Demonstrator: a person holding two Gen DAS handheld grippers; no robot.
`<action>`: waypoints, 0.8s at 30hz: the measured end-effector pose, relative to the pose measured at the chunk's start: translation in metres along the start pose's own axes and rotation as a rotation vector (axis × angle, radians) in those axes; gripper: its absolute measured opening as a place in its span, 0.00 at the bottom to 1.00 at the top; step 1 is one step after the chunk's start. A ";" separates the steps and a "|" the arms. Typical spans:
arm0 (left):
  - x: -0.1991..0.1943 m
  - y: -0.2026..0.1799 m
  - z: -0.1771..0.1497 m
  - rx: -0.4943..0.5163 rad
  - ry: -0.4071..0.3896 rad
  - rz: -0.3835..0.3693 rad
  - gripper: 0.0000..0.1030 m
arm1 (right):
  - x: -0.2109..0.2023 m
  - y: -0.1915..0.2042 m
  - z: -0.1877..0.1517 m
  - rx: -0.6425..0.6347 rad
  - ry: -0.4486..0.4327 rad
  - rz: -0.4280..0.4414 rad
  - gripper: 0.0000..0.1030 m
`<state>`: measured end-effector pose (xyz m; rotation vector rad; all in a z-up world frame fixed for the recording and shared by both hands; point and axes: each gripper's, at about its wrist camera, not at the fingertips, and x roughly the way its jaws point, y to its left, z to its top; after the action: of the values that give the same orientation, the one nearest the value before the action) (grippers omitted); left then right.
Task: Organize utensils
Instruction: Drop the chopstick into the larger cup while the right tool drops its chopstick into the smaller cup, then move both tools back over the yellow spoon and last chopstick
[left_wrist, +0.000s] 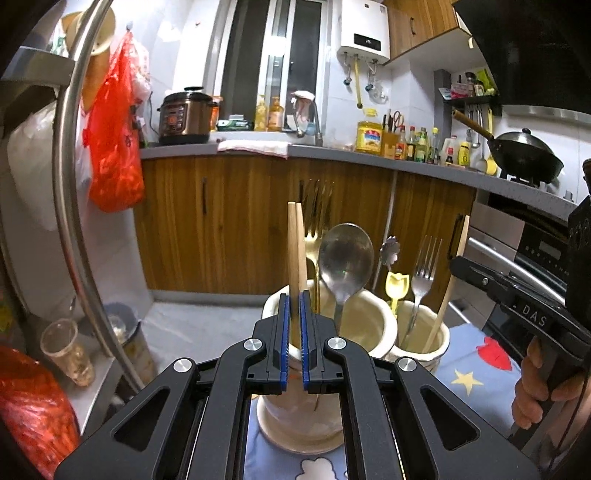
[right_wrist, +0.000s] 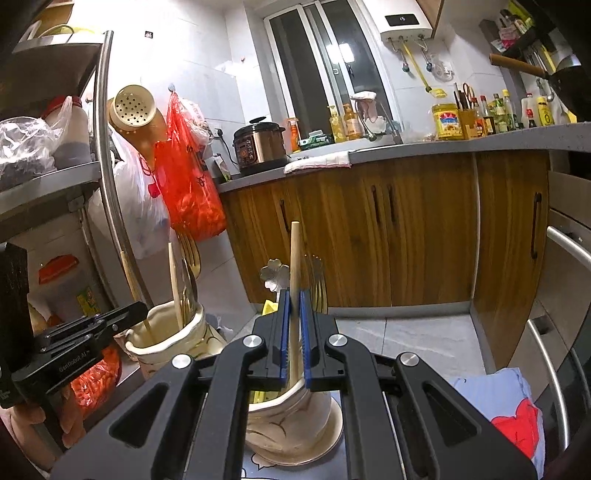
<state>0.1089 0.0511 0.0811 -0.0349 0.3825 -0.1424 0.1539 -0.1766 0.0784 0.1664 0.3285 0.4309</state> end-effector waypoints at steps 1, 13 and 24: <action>0.000 -0.001 0.001 0.001 0.002 0.003 0.07 | 0.000 0.000 0.000 0.006 -0.001 -0.003 0.07; -0.016 -0.003 -0.002 -0.024 0.024 0.054 0.44 | -0.018 -0.012 -0.003 0.106 0.035 0.000 0.47; -0.052 -0.015 -0.038 -0.059 0.164 0.084 0.80 | -0.055 -0.029 -0.043 0.274 0.206 -0.014 0.82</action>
<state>0.0451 0.0438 0.0661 -0.0653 0.5512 -0.0507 0.1026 -0.2229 0.0465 0.3884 0.5909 0.3884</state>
